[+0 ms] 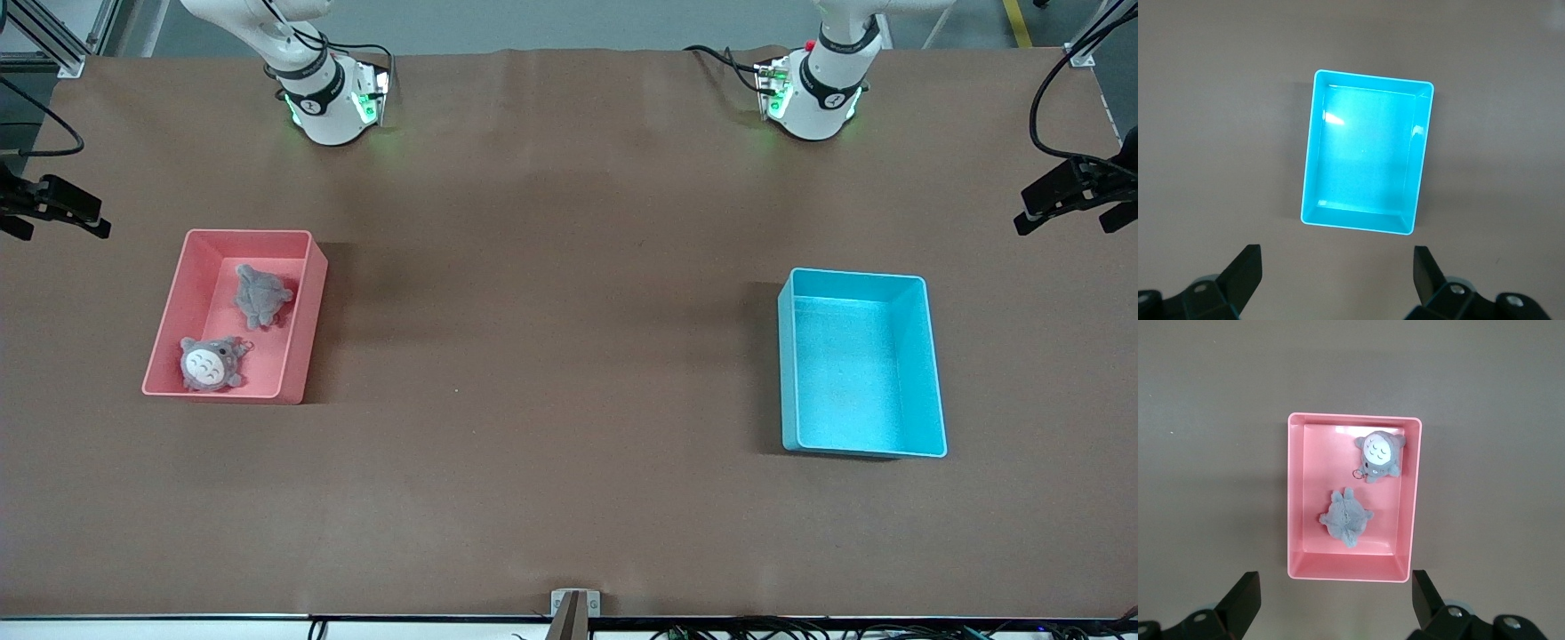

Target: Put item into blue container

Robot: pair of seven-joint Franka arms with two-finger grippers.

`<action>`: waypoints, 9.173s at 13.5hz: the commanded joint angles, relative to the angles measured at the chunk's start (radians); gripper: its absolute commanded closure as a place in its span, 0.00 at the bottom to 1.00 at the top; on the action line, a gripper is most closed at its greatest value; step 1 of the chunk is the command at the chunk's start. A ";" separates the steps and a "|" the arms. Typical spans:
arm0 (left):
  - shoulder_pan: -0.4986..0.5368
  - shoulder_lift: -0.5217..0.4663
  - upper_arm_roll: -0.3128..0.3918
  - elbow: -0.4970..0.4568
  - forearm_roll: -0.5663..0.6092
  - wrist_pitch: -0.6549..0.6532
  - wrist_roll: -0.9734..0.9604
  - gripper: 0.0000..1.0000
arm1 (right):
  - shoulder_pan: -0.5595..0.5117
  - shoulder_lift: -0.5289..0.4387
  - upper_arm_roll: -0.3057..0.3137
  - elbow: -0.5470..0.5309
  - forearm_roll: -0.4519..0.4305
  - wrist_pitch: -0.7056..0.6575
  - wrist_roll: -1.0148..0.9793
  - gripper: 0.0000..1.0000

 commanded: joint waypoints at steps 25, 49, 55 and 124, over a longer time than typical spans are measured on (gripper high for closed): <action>0.003 -0.020 0.001 -0.004 -0.017 0.003 0.037 0.00 | 0.002 -0.098 0.010 -0.077 0.032 -0.018 0.003 0.00; 0.003 -0.019 0.001 -0.004 -0.017 0.005 0.037 0.00 | 0.002 -0.096 0.011 -0.077 -0.002 -0.001 0.001 0.00; 0.004 -0.019 0.001 -0.004 -0.017 0.005 0.037 0.00 | 0.002 -0.096 0.010 -0.079 -0.004 -0.003 0.000 0.00; 0.006 -0.018 0.002 -0.002 -0.019 0.005 0.037 0.00 | 0.167 0.189 0.011 -0.293 0.226 0.252 0.554 0.97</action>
